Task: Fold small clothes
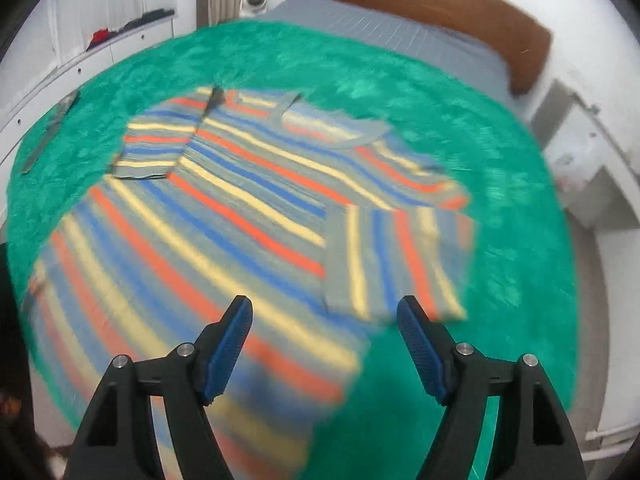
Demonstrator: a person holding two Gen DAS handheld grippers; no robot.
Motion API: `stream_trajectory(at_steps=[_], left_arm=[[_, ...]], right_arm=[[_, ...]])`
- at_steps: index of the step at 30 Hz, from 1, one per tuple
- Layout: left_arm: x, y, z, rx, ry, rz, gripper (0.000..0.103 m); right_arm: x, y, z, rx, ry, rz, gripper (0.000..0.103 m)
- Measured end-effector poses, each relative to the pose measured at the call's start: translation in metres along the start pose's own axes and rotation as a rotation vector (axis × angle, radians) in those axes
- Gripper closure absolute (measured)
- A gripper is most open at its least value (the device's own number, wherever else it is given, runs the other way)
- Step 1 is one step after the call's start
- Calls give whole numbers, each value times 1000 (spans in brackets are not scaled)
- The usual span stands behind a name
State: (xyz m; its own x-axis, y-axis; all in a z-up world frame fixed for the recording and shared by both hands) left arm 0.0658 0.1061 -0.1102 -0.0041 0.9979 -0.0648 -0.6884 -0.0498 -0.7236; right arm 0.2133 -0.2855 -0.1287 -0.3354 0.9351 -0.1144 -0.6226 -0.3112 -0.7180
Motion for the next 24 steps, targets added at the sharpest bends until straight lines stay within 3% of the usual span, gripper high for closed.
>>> stream_trajectory(at_steps=[3,4,5,6,8,13,17,20,24], left_arm=[[5,7,-4,26,-34,-24,38],[7,11,-2,36,-46,-28,38],[11,14,-3,49,-58,-26,38],[13,17,-3,58,-64,-22,38],[19,22,-8,77,-70,-4,38],[12,24,-19,95,-57,4,38],[-11,20,-17,79,-14,-21,38],[-27,18,-12,64,3,-66,38],[-33,16,-2,48,2,-91,38]], right_arm=[[-9,9,-55,56,21,-42,37],[-17,13,-65,65,15,-77,55],[-23,15,-68,63,-1,-129,88],[-37,18,-66,53,-8,-217,100],[-69,21,-40,-7,5,-339,101],[-161,48,45,-100,203,-455,101],[-227,88,83,-79,361,-550,101],[-245,118,96,-53,405,-613,101],[-243,135,102,-32,467,-605,101]])
Point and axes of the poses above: each gripper's, at about its wrist camera, not at the fingertips, and z roughly against the way its jaws point, x to its left, y to its underside, the point moved 3 cm from there along -z, roughly the way its jaws point, and after that the axes turned 15 degrees about -x, right-handed, at the moved point
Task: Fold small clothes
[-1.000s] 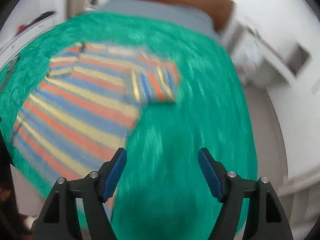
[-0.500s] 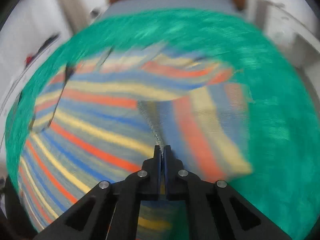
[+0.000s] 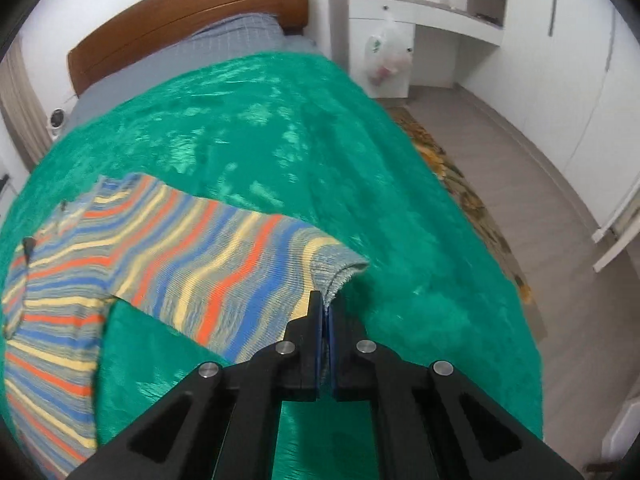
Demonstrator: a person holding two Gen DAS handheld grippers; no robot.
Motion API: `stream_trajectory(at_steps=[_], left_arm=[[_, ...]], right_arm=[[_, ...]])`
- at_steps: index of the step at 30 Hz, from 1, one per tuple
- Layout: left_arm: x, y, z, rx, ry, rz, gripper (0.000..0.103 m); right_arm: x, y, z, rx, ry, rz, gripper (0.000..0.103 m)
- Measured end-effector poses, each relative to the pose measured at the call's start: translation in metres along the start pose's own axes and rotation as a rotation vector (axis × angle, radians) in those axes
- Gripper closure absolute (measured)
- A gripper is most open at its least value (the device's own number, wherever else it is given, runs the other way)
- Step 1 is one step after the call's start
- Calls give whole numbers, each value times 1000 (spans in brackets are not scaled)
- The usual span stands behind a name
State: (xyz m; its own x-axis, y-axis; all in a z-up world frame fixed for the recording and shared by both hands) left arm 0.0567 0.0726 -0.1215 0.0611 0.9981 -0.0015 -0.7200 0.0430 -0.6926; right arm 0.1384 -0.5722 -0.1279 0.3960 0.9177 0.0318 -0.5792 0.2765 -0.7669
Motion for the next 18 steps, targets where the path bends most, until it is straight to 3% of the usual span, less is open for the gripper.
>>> stream_trajectory(at_steps=[5,9,13,16,18], left_arm=[[11,7,0,22,-27,13,38],[23,12,3,24,-55,22,38],[30,12,0,28,-71,27,38],[22,3,-9,32,-57,-6,38],[13,-8,-10,16,-41,-43,38]], right_arm=[[-8,35,-31,112,48,-2,102],[-22,37,-27,103,17,-79,100],[-46,27,-9,89,54,-154,93],[-34,13,8,28,-27,-142,92],[-12,9,11,10,-151,-129,84]])
Point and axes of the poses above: each gripper's, at about its wrist camera, not at the fingertips, and z roughly against the way its jaws point, x to its left, y to its underside, the point moved 3 cm from there along -z, roughly the way its jaws point, and after that the axes turned 15 degrees about -x, right-handed, at the moved point
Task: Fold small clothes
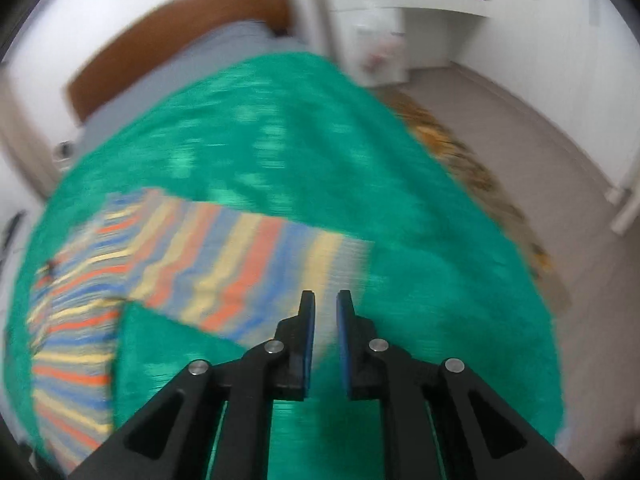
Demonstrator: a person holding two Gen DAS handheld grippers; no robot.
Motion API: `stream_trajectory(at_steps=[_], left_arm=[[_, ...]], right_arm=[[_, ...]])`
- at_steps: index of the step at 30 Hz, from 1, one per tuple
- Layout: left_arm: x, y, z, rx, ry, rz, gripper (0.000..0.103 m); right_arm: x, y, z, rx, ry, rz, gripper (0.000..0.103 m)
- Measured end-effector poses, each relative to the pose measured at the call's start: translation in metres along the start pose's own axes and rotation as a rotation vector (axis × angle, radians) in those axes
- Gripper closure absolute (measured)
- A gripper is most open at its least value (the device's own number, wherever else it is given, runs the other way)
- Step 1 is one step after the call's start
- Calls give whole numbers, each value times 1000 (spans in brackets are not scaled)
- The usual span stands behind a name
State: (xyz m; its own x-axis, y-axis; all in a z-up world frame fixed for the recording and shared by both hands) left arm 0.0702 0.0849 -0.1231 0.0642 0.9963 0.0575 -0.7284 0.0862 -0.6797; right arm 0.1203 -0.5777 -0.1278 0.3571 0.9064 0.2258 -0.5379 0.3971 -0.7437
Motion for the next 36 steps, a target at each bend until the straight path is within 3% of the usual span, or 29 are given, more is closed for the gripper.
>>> stream_trajectory(at_steps=[3,6,9,11,13,15,19,21,23,26,29,31,33,35,36], left_arm=[[-12,-39,3,-64,19,-83,33],[-16,-82,4,-147,35,-144,20],[-37,-116,-13,-192,100,-284,14],[-59,-126,-37,-199,162,-401,14],[-81,-125,-74,-184,209,-518,20],[-98,-120,-118,-127,188,-618,29],[-103,-115,-173,-41,179,-673,29],[-97,-123,-182,-25,214,-599,37],[-90,-133,-184,0,241,-494,98],[-67,-154,-172,-24,255,-328,100],[-14,-177,-152,-111,183,-121,100],[44,-186,-146,-139,75,78,100],[104,-184,-150,-130,-91,232,100],[145,-170,-157,-93,-217,320,101],[157,-164,-161,-73,-232,351,101]], right_arm=[[19,18,-16,45,-75,22,63],[12,44,-28,98,-14,57,66],[12,47,0,42,64,87,63],[17,49,23,-2,51,87,62],[26,59,49,-32,18,74,59],[38,73,67,-49,-11,79,58],[59,103,91,-55,-51,83,58],[68,113,95,-60,-61,83,58],[75,122,101,-67,-70,93,58],[88,131,107,-83,-74,128,58],[99,134,114,-105,-81,146,58],[104,134,115,-119,-86,142,58],[108,137,116,-128,-91,134,58],[112,142,113,-122,-95,135,58],[114,145,110,-111,-94,138,58]])
Point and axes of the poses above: each gripper's, at about its wrist camera, not at the fingertips, and z roughly against the way its jaws point, x to its left, y to its underside, the point moved 3 cm from there along -z, roughly the way its jaws point, and after that the axes turned 15 degrees about -x, right-handed, at the moved point
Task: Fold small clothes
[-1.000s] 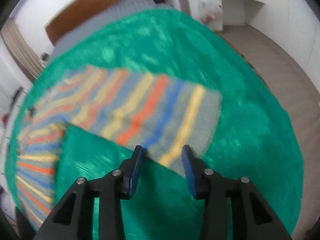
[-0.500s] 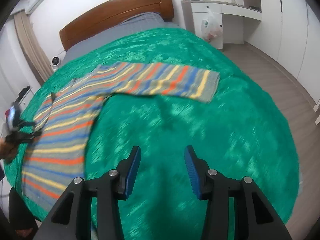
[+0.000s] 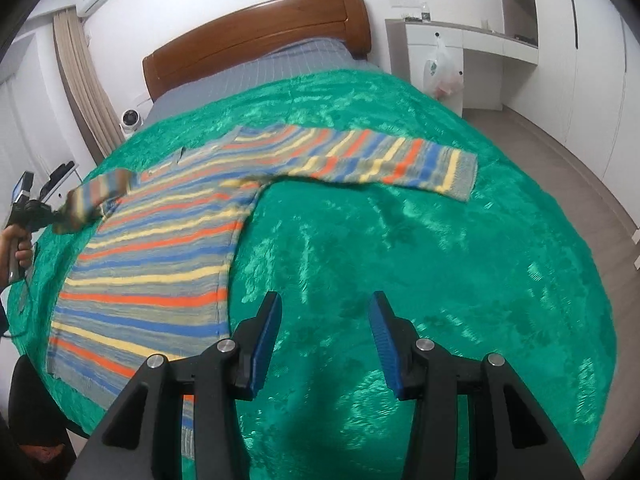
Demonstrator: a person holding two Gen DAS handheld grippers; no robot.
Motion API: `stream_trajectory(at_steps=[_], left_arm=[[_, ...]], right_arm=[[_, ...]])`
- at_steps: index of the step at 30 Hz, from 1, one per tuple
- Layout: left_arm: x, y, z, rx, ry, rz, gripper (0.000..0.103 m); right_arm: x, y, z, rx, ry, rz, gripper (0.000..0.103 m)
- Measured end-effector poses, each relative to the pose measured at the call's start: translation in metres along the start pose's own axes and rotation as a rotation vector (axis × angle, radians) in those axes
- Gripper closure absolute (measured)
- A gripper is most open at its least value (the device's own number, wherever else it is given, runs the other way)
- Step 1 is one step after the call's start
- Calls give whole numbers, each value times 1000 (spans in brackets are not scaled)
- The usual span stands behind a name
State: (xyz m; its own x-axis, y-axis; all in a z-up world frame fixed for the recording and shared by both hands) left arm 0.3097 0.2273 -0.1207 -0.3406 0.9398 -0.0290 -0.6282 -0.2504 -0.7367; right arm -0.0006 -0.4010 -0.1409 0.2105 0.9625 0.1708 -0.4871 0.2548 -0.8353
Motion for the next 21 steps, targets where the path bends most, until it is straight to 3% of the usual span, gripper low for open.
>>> stream_trajectory(at_steps=[5,9,13,15,17,19,21], left_arm=[[18,23,-18,76,-34,26,103],[27,35,-27,93,-67,54,103],[30,41,-31,126,-5,55,101],[36,36,-23,120,29,64,90],[49,33,-14,111,74,118,56],[62,33,-3,104,130,174,48],[70,39,6,116,181,169,48]], right_arm=[[7,13,-8,27,3,1,58],[9,14,-8,15,11,7,58],[6,15,-7,11,23,-1,58],[5,15,-7,10,28,-10,58],[4,14,-5,0,35,-14,56],[3,14,-4,-6,41,-17,53],[2,14,-5,-5,44,-18,53]])
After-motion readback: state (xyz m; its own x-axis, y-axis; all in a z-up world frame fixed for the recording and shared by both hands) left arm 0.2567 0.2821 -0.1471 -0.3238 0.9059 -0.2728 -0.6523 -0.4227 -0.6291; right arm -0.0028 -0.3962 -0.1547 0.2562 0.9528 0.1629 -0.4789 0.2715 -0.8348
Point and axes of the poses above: each gripper's, at about its wrist camera, not at the fingertips, and z roughly against the way its jaws point, x to its left, y to its underside, the point moved 3 cm from there along -z, roughly the way its jaws point, and after that the axes turned 15 degrees about -x, right-handed, at the moved point
